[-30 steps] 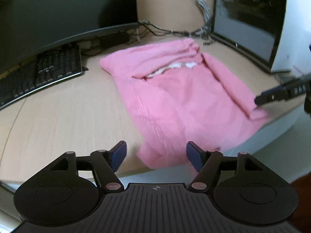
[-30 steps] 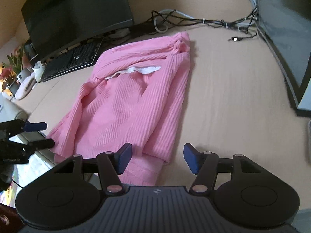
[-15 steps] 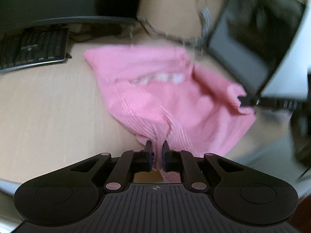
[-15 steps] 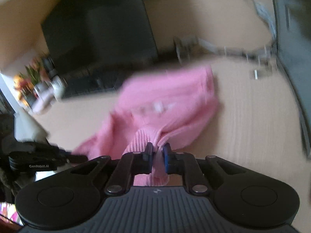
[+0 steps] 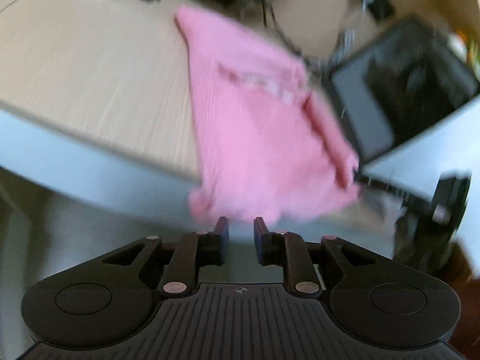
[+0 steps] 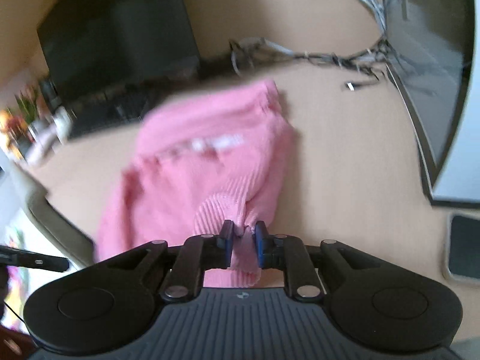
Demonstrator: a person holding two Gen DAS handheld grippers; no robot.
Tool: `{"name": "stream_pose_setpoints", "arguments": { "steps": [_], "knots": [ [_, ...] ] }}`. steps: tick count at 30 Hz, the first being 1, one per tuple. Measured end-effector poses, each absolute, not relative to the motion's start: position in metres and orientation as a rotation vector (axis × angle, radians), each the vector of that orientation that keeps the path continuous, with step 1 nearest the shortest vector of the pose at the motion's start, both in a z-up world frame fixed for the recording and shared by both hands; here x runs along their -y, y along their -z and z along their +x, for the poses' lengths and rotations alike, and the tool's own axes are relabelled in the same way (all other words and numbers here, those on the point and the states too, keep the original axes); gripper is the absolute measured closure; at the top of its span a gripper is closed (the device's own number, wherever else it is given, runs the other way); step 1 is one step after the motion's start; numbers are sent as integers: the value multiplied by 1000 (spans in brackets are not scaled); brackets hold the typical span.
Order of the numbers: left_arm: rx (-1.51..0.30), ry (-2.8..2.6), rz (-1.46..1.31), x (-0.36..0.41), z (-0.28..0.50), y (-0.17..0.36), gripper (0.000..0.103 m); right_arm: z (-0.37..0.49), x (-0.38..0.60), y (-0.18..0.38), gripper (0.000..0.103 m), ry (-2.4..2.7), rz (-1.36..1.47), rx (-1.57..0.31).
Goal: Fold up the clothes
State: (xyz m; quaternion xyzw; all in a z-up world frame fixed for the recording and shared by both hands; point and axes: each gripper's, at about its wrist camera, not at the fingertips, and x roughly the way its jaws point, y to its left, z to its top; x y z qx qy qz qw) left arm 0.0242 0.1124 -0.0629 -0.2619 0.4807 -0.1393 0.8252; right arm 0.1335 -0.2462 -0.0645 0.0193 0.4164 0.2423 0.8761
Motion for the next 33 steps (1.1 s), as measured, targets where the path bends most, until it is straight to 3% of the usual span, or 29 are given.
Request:
{"name": "stream_pose_setpoints", "arguments": {
  "steps": [4, 6, 9, 13, 14, 15, 17, 20, 21, 23, 26, 31, 33],
  "knots": [
    [-1010, 247, -426, -97, 21, 58, 47, 127, 251, 67, 72, -491, -2, -866],
    [-973, 215, -359, -87, 24, 53, 24, 125, 253, 63, 65, -489, -7, -846],
    [-910, 175, -249, -70, 34, 52, 12, 124, 252, 59, 52, -492, -17, -818],
    [-939, 205, -285, -56, 50, 70, 19, 123, 240, 55, 51, -501, -54, -771],
    [-948, 210, -297, -53, 53, 73, 30, 121, 237, 54, 51, -502, -73, -749],
    [-960, 204, -294, -51, 56, 75, 52, 118, 233, 52, 52, -502, -96, -724],
    [-981, 188, -284, -48, 60, 78, 80, 115, 224, 49, 55, -507, -150, -692],
    [-943, 200, -279, -50, 53, 64, 95, 121, 215, 53, 56, -495, -154, -705],
    [-919, 218, -282, -50, 50, 56, 95, 122, 213, 54, 66, -488, -146, -705],
    [-857, 288, -268, -48, 42, 36, 95, 122, 211, 54, 73, -512, -130, -706],
    [-900, 384, -245, -38, 44, 33, 94, 122, 202, 62, 73, -565, -160, -743],
    [-1021, 405, -224, -36, 50, 50, 81, 116, 198, 82, 72, -624, -207, -844],
    [-983, 405, -259, -45, 51, 40, 52, 112, 202, 80, 70, -643, -182, -875]
  ]
}}
